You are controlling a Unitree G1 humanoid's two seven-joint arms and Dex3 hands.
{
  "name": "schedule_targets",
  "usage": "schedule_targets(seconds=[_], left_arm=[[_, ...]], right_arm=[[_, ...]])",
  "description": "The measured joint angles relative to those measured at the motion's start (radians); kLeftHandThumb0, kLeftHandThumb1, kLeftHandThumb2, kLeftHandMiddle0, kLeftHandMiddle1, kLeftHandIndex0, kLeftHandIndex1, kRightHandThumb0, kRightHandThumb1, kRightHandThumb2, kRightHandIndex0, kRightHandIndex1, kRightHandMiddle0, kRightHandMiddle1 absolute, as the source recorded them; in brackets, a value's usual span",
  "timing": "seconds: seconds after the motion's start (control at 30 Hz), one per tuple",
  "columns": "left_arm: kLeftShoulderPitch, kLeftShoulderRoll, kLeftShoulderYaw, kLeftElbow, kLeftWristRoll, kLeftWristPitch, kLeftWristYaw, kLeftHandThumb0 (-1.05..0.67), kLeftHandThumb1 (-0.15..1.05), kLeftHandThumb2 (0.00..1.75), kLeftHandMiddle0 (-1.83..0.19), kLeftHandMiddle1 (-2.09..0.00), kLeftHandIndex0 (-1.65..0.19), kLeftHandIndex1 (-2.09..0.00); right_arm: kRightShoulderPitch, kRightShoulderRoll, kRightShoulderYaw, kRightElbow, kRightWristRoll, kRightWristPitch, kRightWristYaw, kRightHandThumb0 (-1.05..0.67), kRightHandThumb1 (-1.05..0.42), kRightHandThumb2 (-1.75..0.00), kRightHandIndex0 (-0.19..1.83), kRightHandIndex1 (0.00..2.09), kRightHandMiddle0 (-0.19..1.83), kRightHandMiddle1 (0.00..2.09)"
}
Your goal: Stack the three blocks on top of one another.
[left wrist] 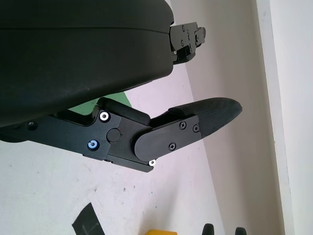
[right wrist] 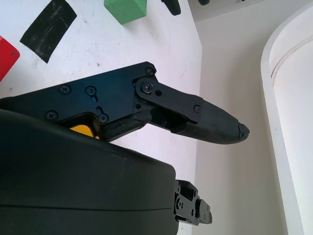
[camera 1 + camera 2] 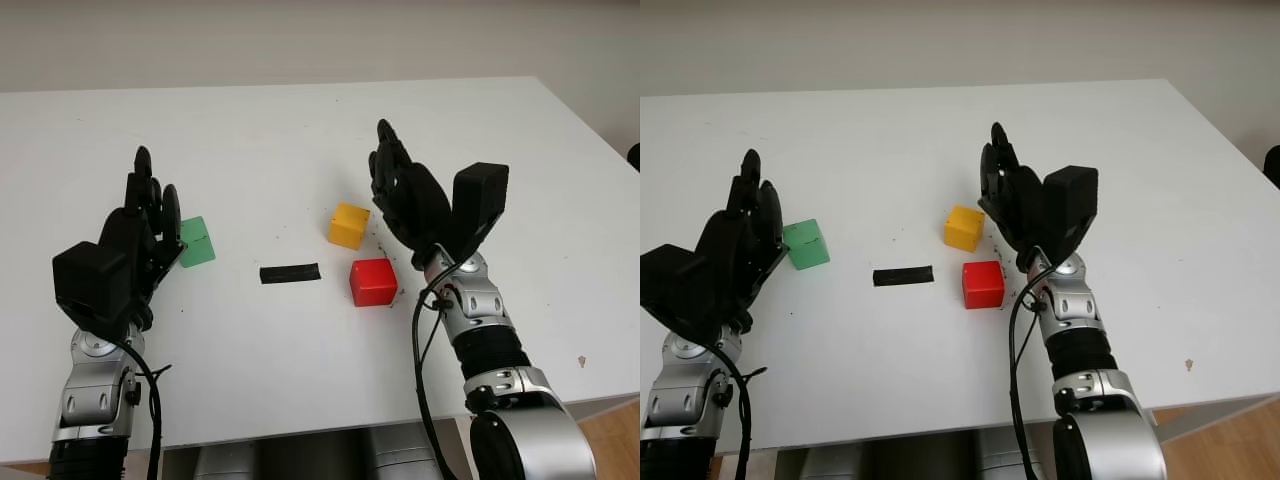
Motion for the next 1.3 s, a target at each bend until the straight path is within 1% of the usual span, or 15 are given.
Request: schedule_targets(seconds=[0.33, 0.43, 0.47, 0.5, 0.53, 0.57, 0.6, 0.63, 0.67, 0.8, 0.9, 1.03, 1.17, 1.3], left_arm=[[-0.007, 0.000, -0.001, 0.007, 0.003, 0.000, 0.001, -0.74, 1.05, 0.73, 0.16, -0.06, 0.17, -0.05], [-0.010, 0.000, -0.003, 0.010, 0.003, 0.000, 0.001, -0.73, 1.05, 0.73, 0.16, -0.05, 0.17, -0.05], [-0.010, 0.000, -0.003, 0.010, 0.003, 0.001, 0.002, -0.73, 1.05, 0.73, 0.17, -0.05, 0.17, -0.05], [-0.010, 0.000, -0.003, 0.010, 0.003, 0.001, 0.003, -0.74, 1.05, 0.73, 0.17, -0.05, 0.17, -0.05], [-0.010, 0.000, -0.003, 0.010, 0.003, 0.001, 0.004, -0.74, 1.05, 0.73, 0.16, -0.05, 0.17, -0.05], [-0.010, 0.000, -0.003, 0.010, 0.003, 0.000, 0.006, -0.74, 1.05, 0.72, 0.17, -0.05, 0.17, -0.05], [-0.010, 0.000, -0.003, 0.010, 0.003, -0.001, 0.006, -0.74, 1.05, 0.73, 0.16, -0.05, 0.17, -0.05], [-0.010, 0.000, -0.003, 0.010, 0.003, -0.002, 0.008, -0.74, 1.05, 0.73, 0.16, -0.05, 0.16, -0.05], [-0.010, 0.000, -0.003, 0.010, 0.003, -0.004, 0.009, -0.74, 1.05, 0.73, 0.16, -0.05, 0.16, -0.05], [-0.010, -0.001, -0.003, 0.010, 0.002, -0.008, 0.009, -0.74, 1.05, 0.73, 0.16, -0.06, 0.16, -0.06], [-0.009, -0.001, -0.003, 0.010, 0.002, -0.009, 0.009, -0.73, 1.05, 0.73, 0.16, -0.06, 0.16, -0.06], [-0.008, -0.001, -0.002, 0.007, 0.002, -0.008, 0.009, -0.73, 1.05, 0.73, 0.16, -0.05, 0.16, -0.06], [-0.006, -0.001, 0.000, -0.003, 0.001, 0.000, 0.009, -0.73, 1.05, 0.73, 0.16, -0.05, 0.17, -0.05], [-0.006, -0.001, 0.000, -0.004, 0.001, 0.001, 0.006, -0.72, 1.05, 0.74, 0.17, -0.05, 0.17, -0.05]], right_arm=[[-0.007, -0.005, -0.005, 0.013, 0.002, -0.001, 0.014, -0.71, -1.05, -0.78, -0.19, 0.00, -0.19, 0.00], [-0.009, -0.006, -0.022, 0.020, 0.022, -0.004, 0.018, -0.69, -1.05, -0.66, -0.19, 0.00, -0.19, 0.00], [-0.010, -0.009, -0.029, 0.020, 0.030, -0.004, 0.017, -0.68, -1.05, -0.59, -0.19, 0.00, -0.19, 0.00], [-0.013, -0.015, -0.037, 0.020, 0.031, -0.004, 0.016, -0.66, -1.05, -0.44, -0.15, 0.02, -0.15, 0.03], [-0.016, -0.027, -0.040, 0.020, 0.031, -0.004, 0.018, -0.66, -1.05, -0.33, -0.11, 0.05, -0.12, 0.05], [-0.020, -0.045, -0.039, 0.019, 0.021, -0.008, 0.025, -0.65, -1.05, -0.24, -0.05, 0.07, -0.06, 0.07], [-0.023, -0.069, -0.035, 0.015, 0.006, -0.012, 0.033, -0.66, -1.01, -0.15, 0.03, 0.11, 0.02, 0.11], [-0.026, -0.092, -0.031, 0.011, -0.007, -0.017, 0.040, -0.66, -1.00, -0.12, 0.06, 0.13, 0.05, 0.13], [-0.027, -0.119, -0.018, -0.002, -0.038, -0.028, 0.043, -0.65, -0.98, -0.09, 0.13, 0.16, 0.11, 0.16], [-0.022, -0.253, 0.036, -0.119, -0.133, -0.088, 0.125, -0.54, -0.90, -0.04, 0.29, 0.23, 0.23, 0.21], [0.010, -0.360, 0.068, -0.239, -0.217, -0.140, 0.168, -0.54, -0.86, -0.05, 0.38, 0.20, 0.33, 0.15], [0.089, -0.464, 0.090, -0.363, -0.296, -0.164, 0.208, -0.54, -0.83, -0.05, 0.42, 0.15, 0.42, 0.11], [0.158, -0.528, 0.111, -0.474, -0.364, -0.162, 0.232, -0.56, -0.83, -0.05, 0.39, 0.10, 0.43, 0.08], [0.209, -0.570, 0.113, -0.554, -0.393, -0.165, 0.251, -0.54, -0.83, -0.05, 0.35, 0.07, 0.42, 0.07]])
